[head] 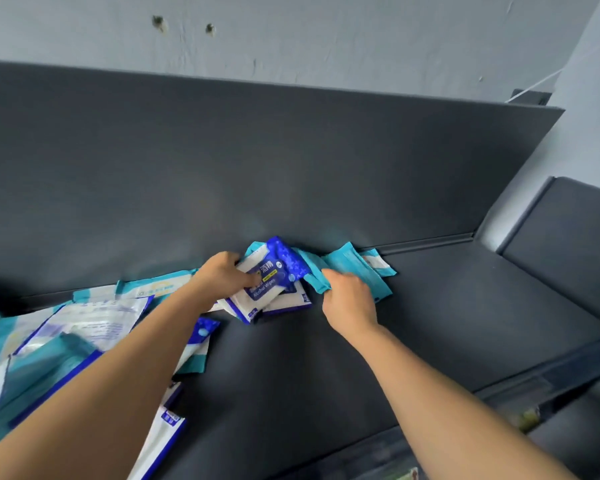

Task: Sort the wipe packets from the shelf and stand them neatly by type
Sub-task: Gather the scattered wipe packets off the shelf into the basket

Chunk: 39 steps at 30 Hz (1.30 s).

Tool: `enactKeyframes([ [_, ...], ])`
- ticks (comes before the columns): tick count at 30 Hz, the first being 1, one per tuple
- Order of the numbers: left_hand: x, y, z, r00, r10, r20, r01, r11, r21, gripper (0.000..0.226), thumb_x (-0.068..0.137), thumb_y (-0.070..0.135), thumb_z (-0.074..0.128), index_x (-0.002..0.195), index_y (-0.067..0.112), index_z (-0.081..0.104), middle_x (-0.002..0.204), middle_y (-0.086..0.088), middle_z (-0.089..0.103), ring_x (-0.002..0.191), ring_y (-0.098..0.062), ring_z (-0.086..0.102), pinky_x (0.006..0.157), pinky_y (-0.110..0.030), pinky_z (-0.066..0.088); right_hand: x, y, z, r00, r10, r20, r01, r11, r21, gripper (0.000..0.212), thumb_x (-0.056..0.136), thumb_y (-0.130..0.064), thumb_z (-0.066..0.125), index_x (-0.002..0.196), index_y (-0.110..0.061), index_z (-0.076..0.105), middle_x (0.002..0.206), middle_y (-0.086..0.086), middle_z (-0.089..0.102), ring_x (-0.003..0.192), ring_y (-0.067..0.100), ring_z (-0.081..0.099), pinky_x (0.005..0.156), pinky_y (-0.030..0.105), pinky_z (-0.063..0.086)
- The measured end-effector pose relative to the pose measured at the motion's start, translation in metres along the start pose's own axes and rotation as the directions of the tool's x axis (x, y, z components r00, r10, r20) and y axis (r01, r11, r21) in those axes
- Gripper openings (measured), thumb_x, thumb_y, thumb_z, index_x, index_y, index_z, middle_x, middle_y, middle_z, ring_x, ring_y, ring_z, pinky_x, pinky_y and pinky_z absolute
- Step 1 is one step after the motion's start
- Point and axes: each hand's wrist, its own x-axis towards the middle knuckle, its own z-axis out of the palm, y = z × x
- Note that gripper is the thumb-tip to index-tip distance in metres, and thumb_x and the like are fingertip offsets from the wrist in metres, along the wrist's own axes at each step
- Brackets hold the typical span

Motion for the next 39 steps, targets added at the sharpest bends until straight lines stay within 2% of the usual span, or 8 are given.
enactKeyframes([
  [3, -0.01, -0.001, -0.001, 0.994, -0.012, -0.107, -0.004, 0.989, -0.151, 0.023, 0.081, 0.024, 0.071, 0.073, 0.011, 0.054, 0.071, -0.004, 0.057, 0.068, -0.023, 0.052, 0.057, -0.031, 0.039, -0.006, -0.006, -0.004, 0.987, 0.144, -0.067, -0.13, 0.974, 0.185, 0.032, 0.095, -0.009, 0.044, 0.124, -0.013, 0.057, 0.111, 0.013, 0.067, 0.105, 0.034, 0.058, 0.081, 0.036, 0.043],
  [7, -0.028, 0.01, 0.004, 0.979, -0.08, -0.186, -0.024, 0.867, -0.499, 0.024, 0.081, 0.024, 0.073, 0.082, 0.01, 0.054, 0.086, -0.01, 0.068, 0.076, -0.028, 0.067, 0.071, -0.047, 0.055, -0.023, -0.01, -0.015, 0.955, 0.268, -0.125, -0.193, 0.885, 0.424, 0.024, 0.096, -0.008, 0.044, 0.113, -0.007, 0.06, 0.111, 0.015, 0.065, 0.107, 0.036, 0.054, 0.081, 0.039, 0.042],
  [10, -0.051, 0.028, 0.013, 0.982, -0.071, -0.178, -0.058, 0.774, -0.631, 0.023, 0.083, 0.023, 0.072, 0.082, 0.014, 0.051, 0.092, -0.008, 0.07, 0.077, -0.026, 0.07, 0.067, -0.043, 0.059, -0.044, -0.011, -0.03, 0.934, 0.317, -0.166, -0.182, 0.819, 0.544, 0.024, 0.097, -0.012, 0.046, 0.115, -0.008, 0.061, 0.116, 0.013, 0.065, 0.11, 0.034, 0.054, 0.086, 0.039, 0.043],
  [15, -0.103, 0.056, 0.04, 0.988, -0.023, -0.154, -0.096, 0.692, -0.715, 0.024, 0.087, 0.023, 0.069, 0.102, 0.008, 0.059, 0.098, -0.009, 0.072, 0.081, -0.025, 0.071, 0.056, -0.037, 0.058, -0.092, 0.0, -0.058, 0.891, 0.379, -0.249, -0.158, 0.774, 0.613, 0.031, 0.098, -0.017, 0.045, 0.125, -0.01, 0.059, 0.12, 0.012, 0.065, 0.107, 0.033, 0.058, 0.088, 0.043, 0.047],
  [20, -0.163, 0.074, 0.071, 0.993, 0.009, -0.119, -0.097, 0.642, -0.761, 0.02, 0.089, 0.024, 0.066, 0.105, 0.012, 0.062, 0.1, -0.004, 0.072, 0.088, -0.023, 0.07, 0.074, -0.041, 0.059, -0.154, 0.019, -0.085, 0.844, 0.418, -0.335, -0.139, 0.775, 0.616, 0.025, 0.1, -0.021, 0.044, 0.107, -0.005, 0.062, 0.105, 0.01, 0.069, 0.081, 0.018, 0.057, 0.055, 0.015, 0.034],
  [27, -0.251, 0.089, 0.114, 0.997, 0.075, 0.013, -0.036, 0.616, -0.787, 0.026, 0.091, 0.027, 0.064, 0.111, 0.013, 0.057, 0.101, -0.002, 0.071, 0.083, -0.016, 0.071, 0.055, -0.028, 0.055, -0.255, 0.047, -0.107, 0.749, 0.527, -0.402, -0.171, 0.739, 0.652, 0.022, 0.099, -0.021, 0.049, 0.093, -0.005, 0.063, 0.089, 0.007, 0.068, 0.07, 0.01, 0.053, 0.051, 0.009, 0.036],
  [35, -0.344, 0.09, 0.163, 0.944, 0.227, 0.24, 0.051, 0.618, -0.784, 0.021, 0.091, 0.024, 0.064, 0.108, 0.013, 0.058, 0.097, 0.0, 0.072, 0.073, -0.011, 0.07, 0.057, -0.028, 0.056, -0.377, 0.058, -0.119, 0.547, 0.69, -0.474, -0.313, 0.694, 0.648, 0.021, 0.098, -0.022, 0.051, 0.082, -0.01, 0.058, 0.077, 0.009, 0.063, 0.066, 0.015, 0.05, 0.051, 0.024, 0.029],
  [39, -0.399, 0.079, 0.189, 0.888, 0.29, 0.356, 0.096, 0.642, -0.761, 0.018, 0.093, 0.018, 0.062, 0.108, 0.01, 0.059, 0.097, -0.005, 0.071, 0.073, -0.015, 0.068, 0.054, -0.026, 0.056, -0.451, 0.054, -0.121, 0.438, 0.764, -0.474, -0.43, 0.641, 0.636, 0.021, 0.097, -0.02, 0.053, 0.077, -0.016, 0.052, 0.064, -0.004, 0.047, 0.063, 0.018, 0.043, 0.057, 0.028, 0.027],
])
